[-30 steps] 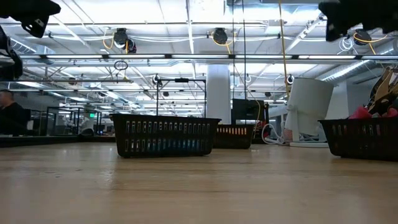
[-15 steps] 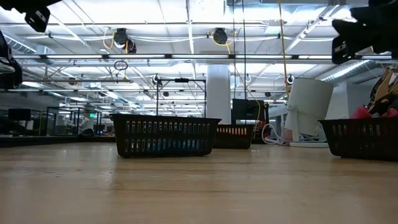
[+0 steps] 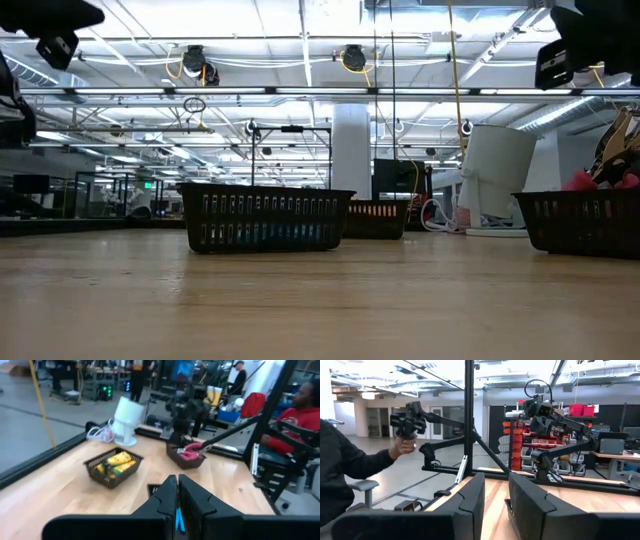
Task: Pick & Place School Supplies
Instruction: Return to Home Position
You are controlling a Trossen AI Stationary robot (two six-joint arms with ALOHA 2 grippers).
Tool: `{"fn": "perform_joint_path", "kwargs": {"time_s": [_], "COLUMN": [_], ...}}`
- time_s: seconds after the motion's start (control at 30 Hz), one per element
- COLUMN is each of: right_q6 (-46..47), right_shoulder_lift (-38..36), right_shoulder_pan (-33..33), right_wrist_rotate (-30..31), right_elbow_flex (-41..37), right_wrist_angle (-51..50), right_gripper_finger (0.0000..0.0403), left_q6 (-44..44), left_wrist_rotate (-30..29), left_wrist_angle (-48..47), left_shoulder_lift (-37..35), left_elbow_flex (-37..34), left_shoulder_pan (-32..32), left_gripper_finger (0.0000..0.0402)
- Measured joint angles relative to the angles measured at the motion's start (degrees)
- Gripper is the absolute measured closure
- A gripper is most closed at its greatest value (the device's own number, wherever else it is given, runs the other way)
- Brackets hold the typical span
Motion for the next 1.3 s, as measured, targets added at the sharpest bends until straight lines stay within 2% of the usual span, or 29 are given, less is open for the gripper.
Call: {"fn": "perform_joint_path", "kwargs": {"time_s": [0.17,0.3,0.37,0.53,0.67,0.77,0.87,0.93,1.1,1.2,1.3], "right_q6": [0.38,0.73,1.55,2.13,1.83,1.88,1.53,0.42,-2.09,-4.31,-6.34], "right_shoulder_lift": [0.0,0.0,0.02,0.04,0.04,0.04,0.06,0.05,0.04,0.04,0.05], "right_shoulder_pan": [0.7,0.98,0.96,0.95,0.95,0.95,0.95,0.95,0.95,0.95,0.95], "right_wrist_rotate": [0.0,0.05,0.09,0.15,0.21,0.1,0.12,0.17,0.2,0.53,5.32], "right_elbow_flex": [-0.04,-0.04,-0.04,-0.04,-0.06,-0.07,-0.07,-0.07,-0.07,-0.09,-0.09], "right_wrist_angle": [0.21,-0.87,-1.83,-4.32,-4.31,-3.41,-3.13,-3.1,-4.19,-5.58,-5.82], "right_gripper_finger": [0.0338,0.0348,0.0352,0.0358,0.0358,0.036,0.036,0.036,0.036,0.036,0.036], "left_q6": [-7.17,-5.17,-0.7,12.4,21.46,20.75,18.27,17.78,18.04,17.62,18.55], "left_wrist_rotate": [-0.09,1.42,6.67,25.33,31.59,30.69,23.43,22.16,26.05,26.45,27.25], "left_wrist_angle": [-7.58,-5.54,-1.64,12.88,20.0,20.06,19.64,19.64,19.09,17.61,17.58], "left_shoulder_lift": [-2.03,-4.14,-5.59,-9.92,-11.95,-12.24,-12.22,-12.22,-12.22,-12.2,-12.22], "left_elbow_flex": [-0.06,-2.57,-4.76,-11.27,-15.14,-15.95,-16.59,-16.96,-17.73,-17.73,-17.73], "left_shoulder_pan": [0.0,0.0,0.0,0.0,0.11,0.67,2.2,3.74,8.07,11.04,14.04], "left_gripper_finger": [0.0382,0.0382,0.0382,0.0382,0.0382,0.0382,0.0382,0.0382,0.0382,0.0382,0.0382]}}
